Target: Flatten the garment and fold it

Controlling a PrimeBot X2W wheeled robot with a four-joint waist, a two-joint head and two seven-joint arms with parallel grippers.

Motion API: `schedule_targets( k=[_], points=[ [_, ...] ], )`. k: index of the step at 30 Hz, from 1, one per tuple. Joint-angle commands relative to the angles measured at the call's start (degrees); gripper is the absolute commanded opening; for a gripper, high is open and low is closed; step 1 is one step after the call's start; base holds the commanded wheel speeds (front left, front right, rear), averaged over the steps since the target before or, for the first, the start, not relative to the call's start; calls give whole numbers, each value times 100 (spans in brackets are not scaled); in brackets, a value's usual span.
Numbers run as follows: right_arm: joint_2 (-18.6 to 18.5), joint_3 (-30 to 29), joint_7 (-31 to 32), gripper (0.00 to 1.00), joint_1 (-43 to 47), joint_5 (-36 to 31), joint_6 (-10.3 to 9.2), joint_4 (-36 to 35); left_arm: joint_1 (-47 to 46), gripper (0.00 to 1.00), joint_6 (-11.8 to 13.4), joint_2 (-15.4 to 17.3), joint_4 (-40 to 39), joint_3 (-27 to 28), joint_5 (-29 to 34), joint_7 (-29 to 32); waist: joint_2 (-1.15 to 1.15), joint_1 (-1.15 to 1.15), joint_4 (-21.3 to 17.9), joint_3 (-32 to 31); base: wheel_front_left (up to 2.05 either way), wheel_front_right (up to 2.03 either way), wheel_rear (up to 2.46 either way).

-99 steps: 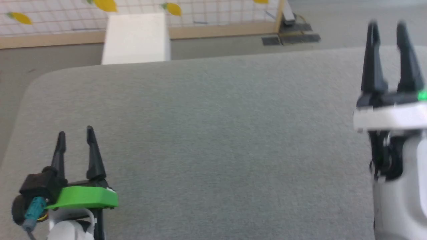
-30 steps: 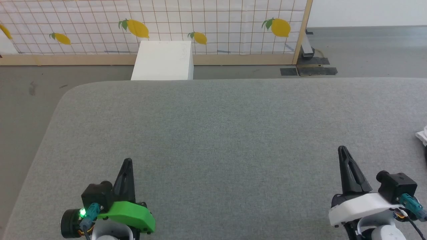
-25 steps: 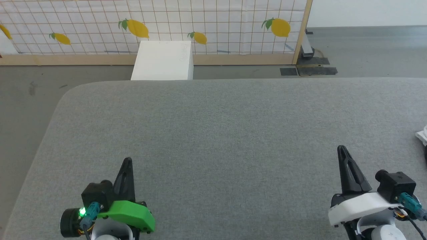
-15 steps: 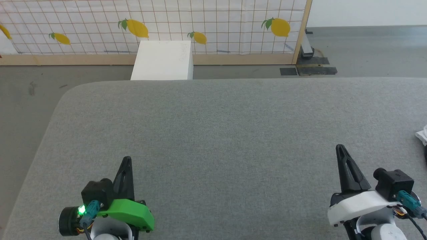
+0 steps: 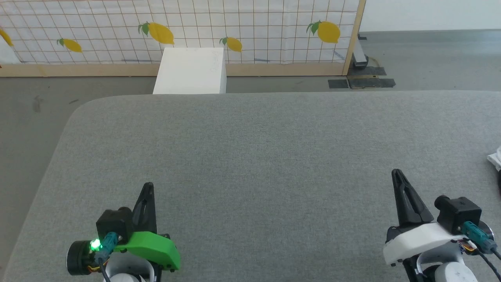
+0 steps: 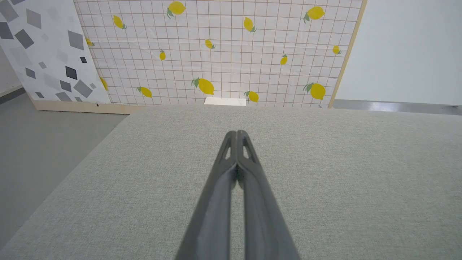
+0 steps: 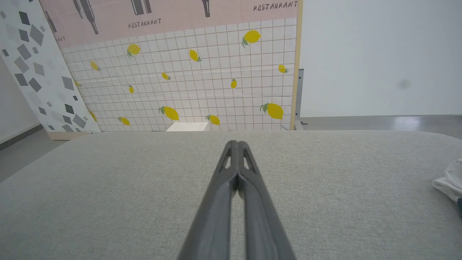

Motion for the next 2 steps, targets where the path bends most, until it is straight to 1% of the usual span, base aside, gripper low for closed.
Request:
schedule_targets(
  k=[1,2],
  points=[
    [0,20,35,0,55,-64,-4,-53,39,0,-2,-26,-36,18,53,25,0,0,0,0,0,0,0],
    [0,21,45,0,56,-74,-4,-60,40,0,-2,-26,-43,20,61,35,0,0,-1,0,0,0,0]
  ],
)
